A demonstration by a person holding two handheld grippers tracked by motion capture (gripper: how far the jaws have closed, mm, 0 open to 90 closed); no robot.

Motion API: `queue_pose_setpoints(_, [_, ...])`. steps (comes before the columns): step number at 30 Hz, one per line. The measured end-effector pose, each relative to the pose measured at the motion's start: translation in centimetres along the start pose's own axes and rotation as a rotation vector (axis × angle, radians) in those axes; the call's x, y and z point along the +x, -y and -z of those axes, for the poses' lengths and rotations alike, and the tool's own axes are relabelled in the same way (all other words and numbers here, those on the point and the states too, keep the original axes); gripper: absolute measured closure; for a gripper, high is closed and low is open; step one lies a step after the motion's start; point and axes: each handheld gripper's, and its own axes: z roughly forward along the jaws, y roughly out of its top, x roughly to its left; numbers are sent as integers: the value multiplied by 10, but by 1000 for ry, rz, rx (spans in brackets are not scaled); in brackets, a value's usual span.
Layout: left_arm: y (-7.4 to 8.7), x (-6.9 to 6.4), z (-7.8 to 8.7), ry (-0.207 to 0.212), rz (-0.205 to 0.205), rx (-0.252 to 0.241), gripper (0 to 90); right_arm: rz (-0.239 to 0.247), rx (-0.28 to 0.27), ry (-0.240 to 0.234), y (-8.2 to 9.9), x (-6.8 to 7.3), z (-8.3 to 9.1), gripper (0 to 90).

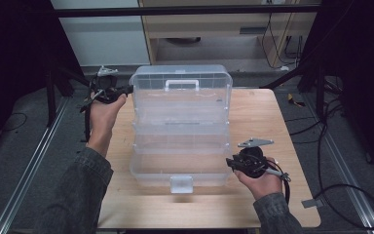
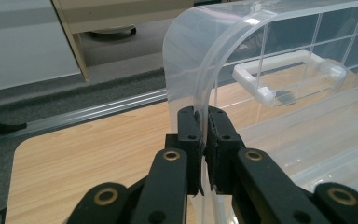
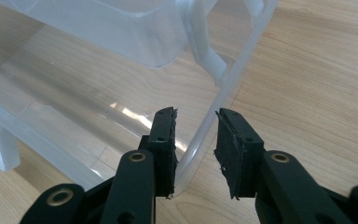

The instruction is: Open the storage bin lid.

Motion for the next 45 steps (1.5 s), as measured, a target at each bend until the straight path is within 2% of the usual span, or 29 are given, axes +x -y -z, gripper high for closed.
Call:
queue_pose_setpoints(2, [0, 1, -1, 3, 3, 1, 846, -1, 0, 0, 0, 0, 0, 676])
queue_pose_setpoints(4, [0, 1, -4, -12, -11, -6, 831, -1, 0, 4, 0, 0, -1, 675])
queue_pose_setpoints(5, [0, 1, -6, -12, -3, -11, 787, -2, 0, 3, 0, 0, -1, 674])
queue_pose_setpoints(6, [0, 0, -7, -23, 2, -8, 687, -1, 0, 3, 0, 0, -1, 674])
queue_pose_setpoints(10, [4, -2, -5, -39, -16, -27, 608, 3, 2, 5, 0, 0, -1, 673])
queue_pose_setpoints(12, [6, -3, -1, -40, -10, -38, 544, 4, 0, 5, 0, 0, -1, 674])
queue_pose_setpoints(15, [11, -5, 8, -38, -27, -48, 511, 3, 0, 1, 0, -1, 0, 674])
queue_pose_setpoints(17, [17, -7, 16, -27, -28, -55, 457, 21, 1, 1, -2, -1, 2, 685])
queue_pose_setpoints(21, [35, -5, 32, -33, -36, -69, 374, 34, -2, 6, -3, -3, 7, 633])
queue_pose_setpoints(24, [51, 1, 43, -35, -41, -54, 323, 45, -10, 19, -5, -5, 14, 565])
queue_pose_setpoints(26, [61, 6, 50, -45, -20, -68, 305, 57, -14, 18, -7, -7, 19, 516])
queue_pose_setpoints(30, [83, 20, 61, -68, 7, -52, 225, 68, -9, 33, -9, -13, 24, 406])
queue_pose_setpoints(34, [101, 27, 65, -70, 33, -33, 165, 81, -4, 53, -13, -18, 27, 312])
queue_pose_setpoints(40, [134, 29, 61, -62, 28, 1, 107, 126, -8, 90, -22, -25, 37, 193])
queue_pose_setpoints(43, [149, 30, 55, -49, 15, 47, 76, 128, -14, 100, -26, -32, 42, 168])
queue_pose_setpoints(45, [160, 31, 54, -60, 23, 58, 76, 132, -11, 106, -29, -37, 45, 150])
